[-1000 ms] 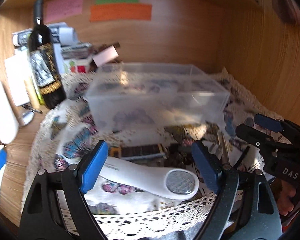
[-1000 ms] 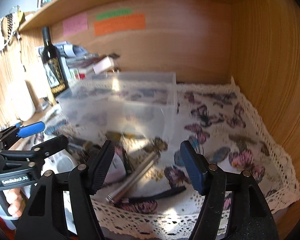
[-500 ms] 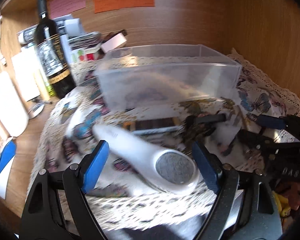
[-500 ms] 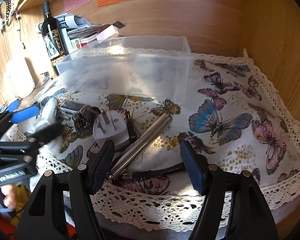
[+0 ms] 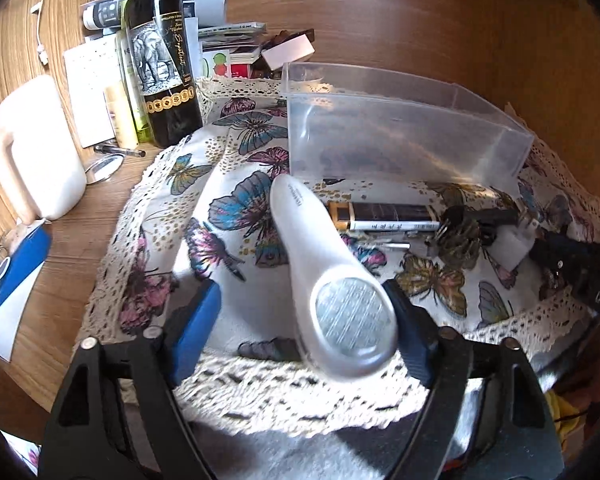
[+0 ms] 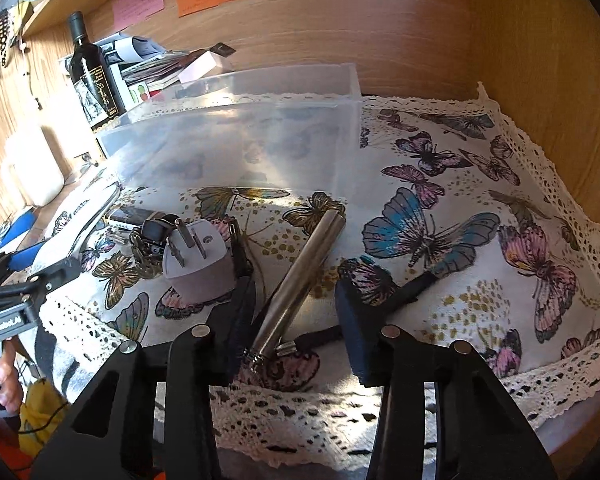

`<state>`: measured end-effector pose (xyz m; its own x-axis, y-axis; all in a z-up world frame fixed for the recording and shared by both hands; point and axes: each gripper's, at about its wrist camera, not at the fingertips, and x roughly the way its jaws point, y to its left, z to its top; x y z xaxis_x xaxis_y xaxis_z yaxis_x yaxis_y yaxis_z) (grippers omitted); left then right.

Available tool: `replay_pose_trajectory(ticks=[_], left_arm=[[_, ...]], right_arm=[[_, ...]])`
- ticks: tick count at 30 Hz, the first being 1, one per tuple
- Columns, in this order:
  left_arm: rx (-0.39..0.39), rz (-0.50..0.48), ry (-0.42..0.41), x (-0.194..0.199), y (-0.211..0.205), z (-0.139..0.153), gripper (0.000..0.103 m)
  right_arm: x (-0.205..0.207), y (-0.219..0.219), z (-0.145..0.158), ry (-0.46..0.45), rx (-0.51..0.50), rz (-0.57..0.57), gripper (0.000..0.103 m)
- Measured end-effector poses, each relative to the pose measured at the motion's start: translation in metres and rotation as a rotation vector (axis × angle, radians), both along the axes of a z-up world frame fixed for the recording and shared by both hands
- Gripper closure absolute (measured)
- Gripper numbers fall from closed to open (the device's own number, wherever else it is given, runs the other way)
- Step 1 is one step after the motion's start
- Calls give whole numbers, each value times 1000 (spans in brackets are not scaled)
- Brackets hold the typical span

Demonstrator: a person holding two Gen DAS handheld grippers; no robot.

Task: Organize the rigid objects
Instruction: 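Grasp the white handheld massager with the left gripper while the right gripper grasps the silver metal tube, then carry both held items over the clear plastic box and open both grippers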

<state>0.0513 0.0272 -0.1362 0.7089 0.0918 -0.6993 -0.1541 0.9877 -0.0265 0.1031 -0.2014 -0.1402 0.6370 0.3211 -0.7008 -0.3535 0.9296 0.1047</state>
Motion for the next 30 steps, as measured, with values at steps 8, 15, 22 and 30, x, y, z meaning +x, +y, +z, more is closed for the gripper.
replay_pose_trajectory(ticks=[8, 15, 22, 30], left_arm=[[63, 1, -30, 7, -14, -4, 62], [80, -10, -50, -8, -2, 8, 63], [104, -15, -141, -25, 3, 39, 64], [62, -74, -185, -25, 2, 67, 64]], right_arm=[[3, 7, -3, -40, -27, -31, 89], [-2, -3, 4, -54, -6, -56, 89], [-9, -9, 27, -124, 15, -64, 89], [-13, -12, 59, -209, 49, -50, 89]])
